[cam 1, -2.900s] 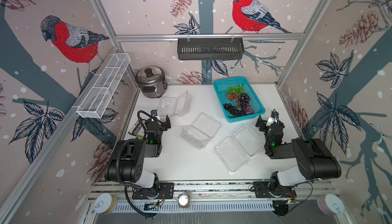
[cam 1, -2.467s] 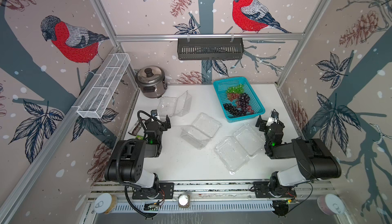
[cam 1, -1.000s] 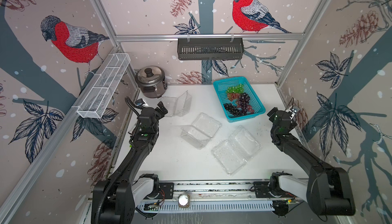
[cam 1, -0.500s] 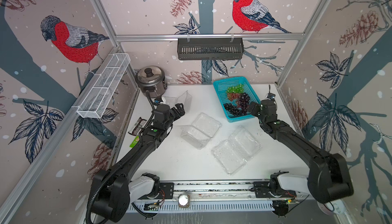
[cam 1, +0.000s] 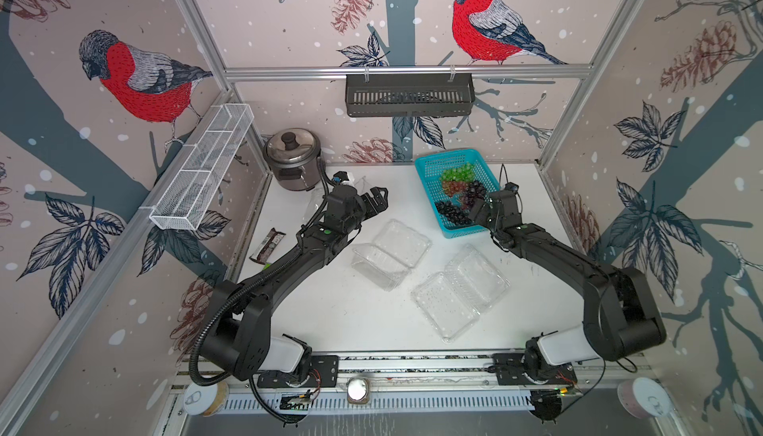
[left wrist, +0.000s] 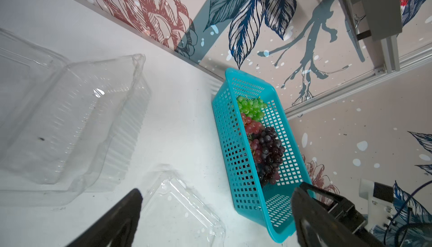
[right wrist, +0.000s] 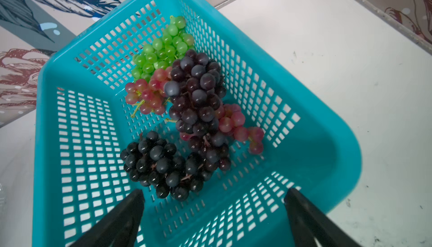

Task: Pack grapes into containers
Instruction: Move the basket to the corner of the board.

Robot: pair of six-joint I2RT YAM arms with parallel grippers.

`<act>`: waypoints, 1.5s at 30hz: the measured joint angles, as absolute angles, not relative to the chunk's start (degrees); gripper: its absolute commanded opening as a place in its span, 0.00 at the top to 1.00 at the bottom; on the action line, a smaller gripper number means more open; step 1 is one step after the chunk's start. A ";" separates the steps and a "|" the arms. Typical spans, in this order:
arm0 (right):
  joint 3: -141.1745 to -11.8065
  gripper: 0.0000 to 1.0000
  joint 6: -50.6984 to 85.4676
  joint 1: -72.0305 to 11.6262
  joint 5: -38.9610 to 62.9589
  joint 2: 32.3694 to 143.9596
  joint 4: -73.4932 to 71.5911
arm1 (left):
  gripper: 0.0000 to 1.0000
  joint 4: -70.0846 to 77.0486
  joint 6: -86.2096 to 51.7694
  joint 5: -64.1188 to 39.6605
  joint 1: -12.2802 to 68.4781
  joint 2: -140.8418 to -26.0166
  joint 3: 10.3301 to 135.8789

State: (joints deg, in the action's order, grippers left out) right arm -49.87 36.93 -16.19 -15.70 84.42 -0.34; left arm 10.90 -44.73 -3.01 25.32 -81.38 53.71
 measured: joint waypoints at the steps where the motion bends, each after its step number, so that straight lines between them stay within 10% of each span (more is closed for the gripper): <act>1: -49.80 0.12 37.34 -15.86 -15.38 84.47 -0.54 | 0.02 10.90 -44.95 -3.27 25.54 -81.82 53.71; 32: -42.96 0.15 45.01 -13.08 -5.23 75.77 8.36 | 0.02 10.50 -46.00 -8.95 28.03 -90.63 59.48; 45: -45.45 0.44 45.15 -6.44 0.01 85.30 -0.54 | 0.02 10.96 -46.04 -10.52 28.49 -91.09 58.81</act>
